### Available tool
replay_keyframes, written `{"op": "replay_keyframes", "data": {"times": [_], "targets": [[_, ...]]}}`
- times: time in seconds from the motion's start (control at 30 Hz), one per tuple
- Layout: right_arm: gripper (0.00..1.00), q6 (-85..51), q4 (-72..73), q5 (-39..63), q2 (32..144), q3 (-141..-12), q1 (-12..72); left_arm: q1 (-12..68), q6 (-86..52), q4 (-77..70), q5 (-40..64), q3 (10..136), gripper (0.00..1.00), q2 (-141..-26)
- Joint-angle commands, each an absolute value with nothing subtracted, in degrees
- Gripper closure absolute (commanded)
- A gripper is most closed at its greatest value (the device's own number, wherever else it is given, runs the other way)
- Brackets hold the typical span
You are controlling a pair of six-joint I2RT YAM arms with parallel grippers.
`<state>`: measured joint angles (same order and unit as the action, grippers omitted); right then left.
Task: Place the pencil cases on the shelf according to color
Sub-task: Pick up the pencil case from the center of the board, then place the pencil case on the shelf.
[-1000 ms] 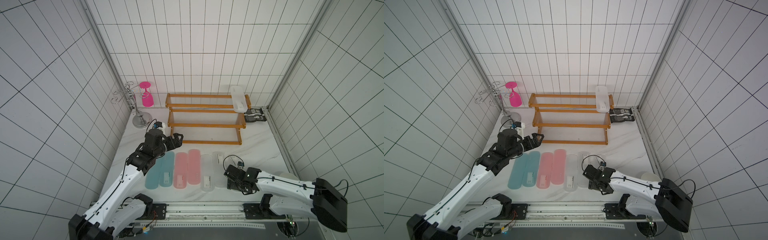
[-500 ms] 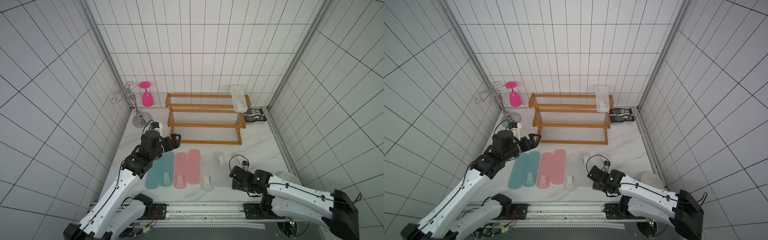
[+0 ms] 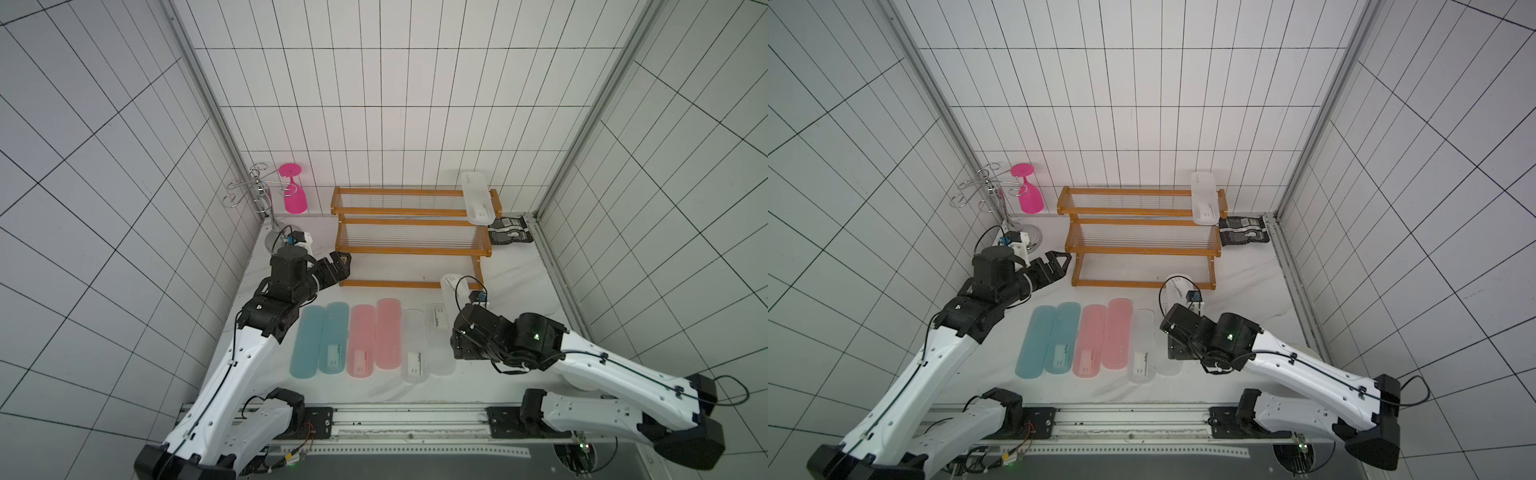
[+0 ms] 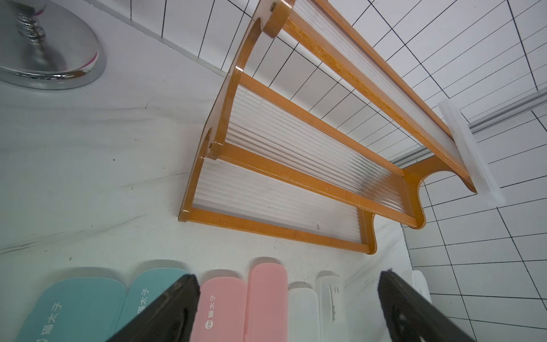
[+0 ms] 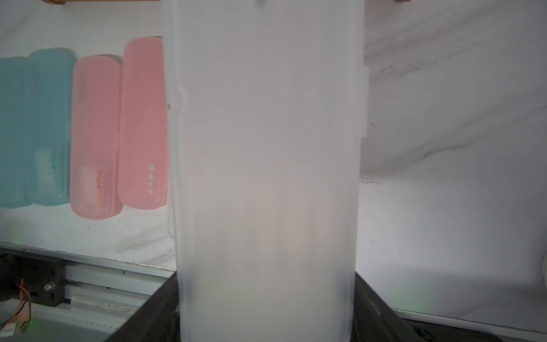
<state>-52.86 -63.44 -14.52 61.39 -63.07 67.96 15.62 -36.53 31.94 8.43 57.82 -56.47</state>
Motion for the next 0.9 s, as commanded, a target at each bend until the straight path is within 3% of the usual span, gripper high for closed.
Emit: {"op": "replay_keyframes", "data": {"times": [0.0,0.87], "targets": [[0.39,-46.8,-65.7,-17.7,62.4,-70.9,68.5,15.5,-35.0,31.5,10.9,60.1,0.02,-56.9],[0.37,-23.6,-66.4,-20.7,79.3,-110.7,52.4,15.5,-31.7,28.2,12.5,64.8,0.01,-61.6]]}}
